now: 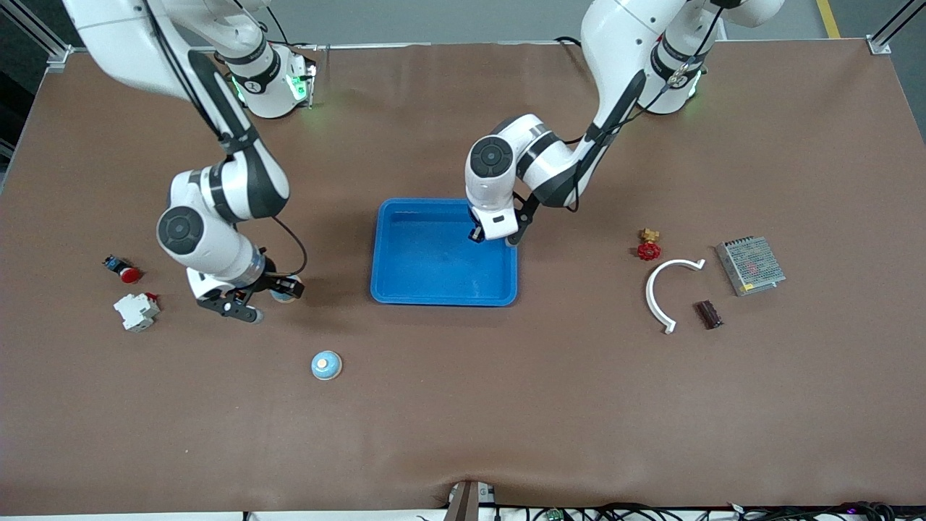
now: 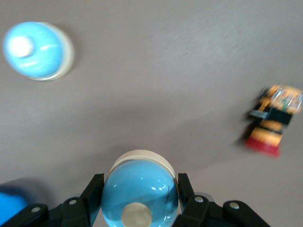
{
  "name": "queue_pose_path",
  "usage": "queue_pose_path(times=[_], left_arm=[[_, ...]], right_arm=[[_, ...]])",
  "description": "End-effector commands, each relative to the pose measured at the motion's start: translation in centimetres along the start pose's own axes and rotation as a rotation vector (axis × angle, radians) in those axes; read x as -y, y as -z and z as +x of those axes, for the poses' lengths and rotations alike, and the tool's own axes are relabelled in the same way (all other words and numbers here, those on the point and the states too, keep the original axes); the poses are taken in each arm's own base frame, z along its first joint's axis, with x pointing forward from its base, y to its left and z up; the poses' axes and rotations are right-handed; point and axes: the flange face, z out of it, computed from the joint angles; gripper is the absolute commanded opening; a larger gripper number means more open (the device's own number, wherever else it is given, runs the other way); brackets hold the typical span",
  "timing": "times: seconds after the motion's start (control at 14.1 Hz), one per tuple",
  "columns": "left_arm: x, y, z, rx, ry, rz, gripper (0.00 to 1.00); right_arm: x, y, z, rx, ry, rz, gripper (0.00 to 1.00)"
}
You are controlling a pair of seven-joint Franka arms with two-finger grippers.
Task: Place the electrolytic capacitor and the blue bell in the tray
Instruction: 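Lower the capacitor into the blue tray with the left gripper and release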
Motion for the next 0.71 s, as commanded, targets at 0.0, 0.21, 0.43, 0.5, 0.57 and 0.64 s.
queue_pose_path(times=[0.0,0.21,0.43,0.5,0.57,0.64], left_arm=[[-0.4,-0.2,0.0,-0.015,0.007,-0.003,0.08],[-0.8,0.2,0.0,-0.013,0.01,-0.013,1.0],[-2.6,3.7,1.5,-0.029,0.014,-0.051,1.0],[-3.6,5.1,2.6,-0.041,0.026,-0.055,1.0],[-4.5,6.5,3.9,-0.062,0.033,-0.055,1.0],[-5.2,7.8,5.6,-0.093,0.025,-0.053,1.0]], right_arm=[[4.4,0.0,-3.9,-0.002,-0.067,0.0,0.0],[8.9,-0.1,-7.8,-0.01,-0.12,0.008,0.0],[11.8,-0.3,-10.3,-0.021,-0.161,0.023,0.0],[12.5,-0.3,-11.0,-0.029,-0.167,0.035,0.0],[13.2,-0.2,-11.3,-0.039,-0.178,0.05,0.0],[14.0,-0.4,-12.0,-0.046,-0.187,0.063,0.0]])
